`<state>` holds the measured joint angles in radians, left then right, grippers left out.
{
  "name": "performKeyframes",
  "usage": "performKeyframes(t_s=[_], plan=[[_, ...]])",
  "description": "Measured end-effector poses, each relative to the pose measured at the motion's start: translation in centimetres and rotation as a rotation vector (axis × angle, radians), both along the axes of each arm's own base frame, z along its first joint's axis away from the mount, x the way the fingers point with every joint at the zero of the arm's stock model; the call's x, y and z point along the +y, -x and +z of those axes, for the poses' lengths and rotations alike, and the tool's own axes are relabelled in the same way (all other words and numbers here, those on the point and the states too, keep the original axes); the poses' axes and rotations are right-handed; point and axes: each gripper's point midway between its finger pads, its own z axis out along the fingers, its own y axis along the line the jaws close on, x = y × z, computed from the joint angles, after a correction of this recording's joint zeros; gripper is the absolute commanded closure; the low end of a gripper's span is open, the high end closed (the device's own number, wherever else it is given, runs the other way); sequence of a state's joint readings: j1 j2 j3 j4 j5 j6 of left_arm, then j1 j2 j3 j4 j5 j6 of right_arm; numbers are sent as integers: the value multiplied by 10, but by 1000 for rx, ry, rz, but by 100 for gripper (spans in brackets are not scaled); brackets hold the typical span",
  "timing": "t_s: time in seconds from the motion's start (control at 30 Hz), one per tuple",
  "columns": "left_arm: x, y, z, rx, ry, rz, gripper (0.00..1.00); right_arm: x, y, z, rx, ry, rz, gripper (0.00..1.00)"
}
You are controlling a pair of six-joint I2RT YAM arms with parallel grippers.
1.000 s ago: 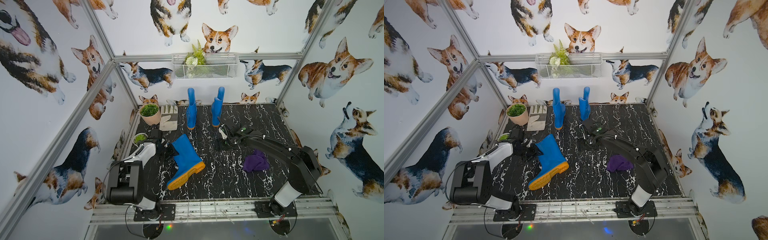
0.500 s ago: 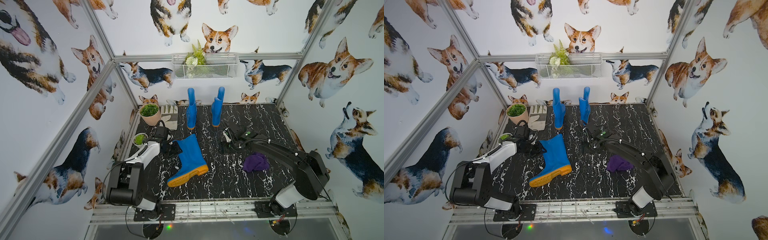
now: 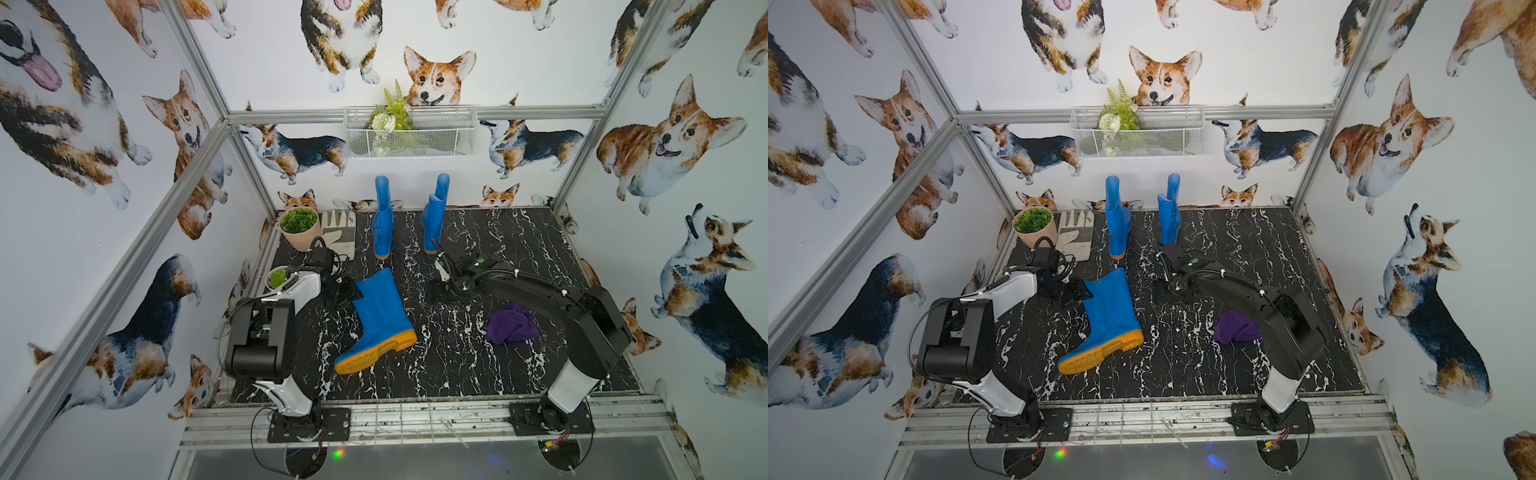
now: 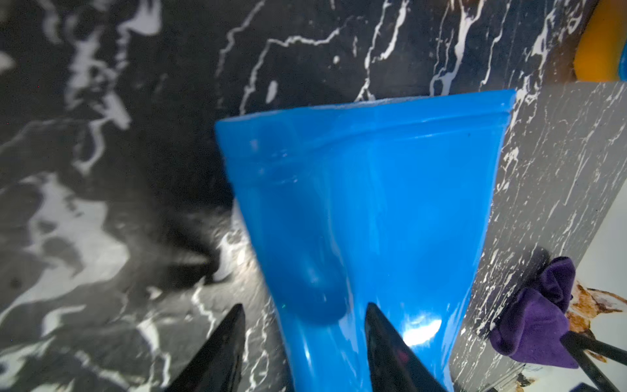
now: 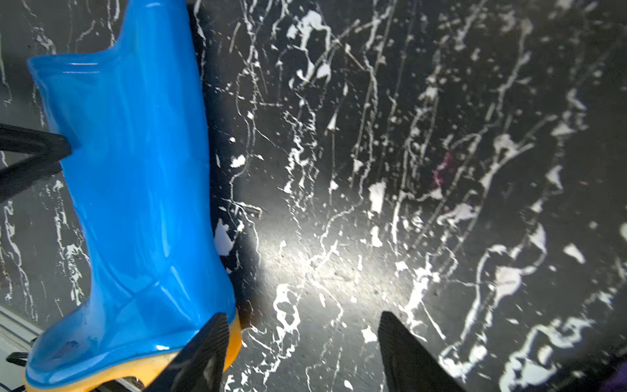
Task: Wipe the rubber boots with a cloth
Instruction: Move the rubber boot to the center of the board.
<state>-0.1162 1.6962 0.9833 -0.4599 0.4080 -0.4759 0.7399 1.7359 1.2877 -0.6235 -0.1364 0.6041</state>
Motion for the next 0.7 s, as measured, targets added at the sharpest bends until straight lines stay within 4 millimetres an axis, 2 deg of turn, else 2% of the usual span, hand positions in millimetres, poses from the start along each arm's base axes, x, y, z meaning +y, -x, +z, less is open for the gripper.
performKeyframes(t_s=[0.07,0.13,0.2,0.27,0.4,0.43,0.6,0.7], plan=[[-12,-3,-4,-5,-4,-36,100,4,0,-1,9,-5,6,27],[-28,-3,-1,-38,-5,-85,100,4,0,-1,10,-8,7,28],[-46,0,9,-94,-25,-149,100,-5,-2,1,-2,-7,-11,30],[-64,6,23,-154,-45,-221,100,-30,-5,1,-8,-4,-73,33],[-97,16,49,-271,-75,-373,100,-98,-9,-1,-3,-28,-285,33],[-107,18,58,-315,-81,-423,100,-119,-12,7,-29,-35,-348,33],[-152,24,94,-474,-94,-627,100,-166,-17,47,-139,-88,-475,32],[-196,26,113,-569,-99,-781,100,-194,-16,68,-214,-86,-533,32]])
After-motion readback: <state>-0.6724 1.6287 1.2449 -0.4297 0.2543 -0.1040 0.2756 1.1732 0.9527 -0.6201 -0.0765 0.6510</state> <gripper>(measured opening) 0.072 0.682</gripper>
